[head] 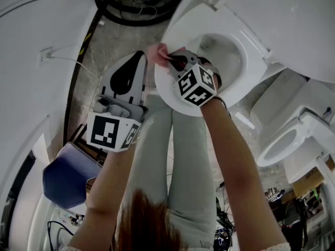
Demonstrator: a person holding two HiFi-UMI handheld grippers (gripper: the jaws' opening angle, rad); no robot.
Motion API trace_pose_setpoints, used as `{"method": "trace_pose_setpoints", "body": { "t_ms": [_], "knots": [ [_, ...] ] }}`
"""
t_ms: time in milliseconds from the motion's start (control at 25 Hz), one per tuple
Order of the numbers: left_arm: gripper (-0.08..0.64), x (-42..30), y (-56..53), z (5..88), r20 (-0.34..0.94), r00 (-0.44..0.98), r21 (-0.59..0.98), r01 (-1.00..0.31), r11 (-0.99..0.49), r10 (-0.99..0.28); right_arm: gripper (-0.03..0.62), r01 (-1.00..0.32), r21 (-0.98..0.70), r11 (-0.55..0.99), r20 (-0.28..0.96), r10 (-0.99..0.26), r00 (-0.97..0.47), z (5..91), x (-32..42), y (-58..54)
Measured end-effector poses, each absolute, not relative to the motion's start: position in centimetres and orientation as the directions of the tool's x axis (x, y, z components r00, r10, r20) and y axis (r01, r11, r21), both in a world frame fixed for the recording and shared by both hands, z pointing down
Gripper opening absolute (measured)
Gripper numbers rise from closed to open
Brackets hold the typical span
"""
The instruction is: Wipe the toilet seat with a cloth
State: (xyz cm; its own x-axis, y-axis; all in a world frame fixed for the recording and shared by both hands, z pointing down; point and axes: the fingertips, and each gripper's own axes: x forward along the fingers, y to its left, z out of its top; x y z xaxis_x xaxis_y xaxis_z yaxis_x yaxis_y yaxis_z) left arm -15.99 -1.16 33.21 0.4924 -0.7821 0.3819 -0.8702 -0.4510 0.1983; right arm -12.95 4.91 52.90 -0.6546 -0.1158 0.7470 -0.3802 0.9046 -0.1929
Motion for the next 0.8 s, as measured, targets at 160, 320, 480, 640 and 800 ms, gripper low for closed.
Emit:
{"method": "trace_pose_setpoints", "body": {
  "t_ms": [160, 320, 480, 640, 800],
  "knots": [
    [0.002, -15.9, -1.2, 33.2, 0.381, 0.493, 0.198, -0.870, -0.452, -0.782, 0.025, -0.416, -0.205, 0.886, 0.739, -0.139, -0.659, 52.8, -12.6, 3.8],
    [0.002, -15.8, -1.0, 33.3, 0.389, 0.493, 0.198, -0.870, -0.452, -0.778, 0.025, -0.440, -0.216, 0.872, 0.738, -0.149, -0.658, 52.8, -12.4, 3.0],
    [0.002, -15.8, -0.7, 33.6, 0.392, 0.490, 0.199, -0.871, -0.448, -0.779, 0.025, -0.453, -0.215, 0.865, 0.740, -0.158, -0.653, 52.9, -12.2, 2.1],
    [0.002, -15.7, -0.6, 33.6, 0.395, 0.489, 0.199, -0.872, -0.447, -0.777, 0.025, -0.464, -0.209, 0.861, 0.738, -0.172, -0.653, 52.8, -11.8, 1.1],
    [0.002, -15.7, -0.8, 33.6, 0.396, 0.493, 0.196, -0.870, -0.453, -0.775, 0.025, -0.492, -0.217, 0.843, 0.732, -0.193, -0.653, 53.0, -11.4, -0.1]
  ]
}}
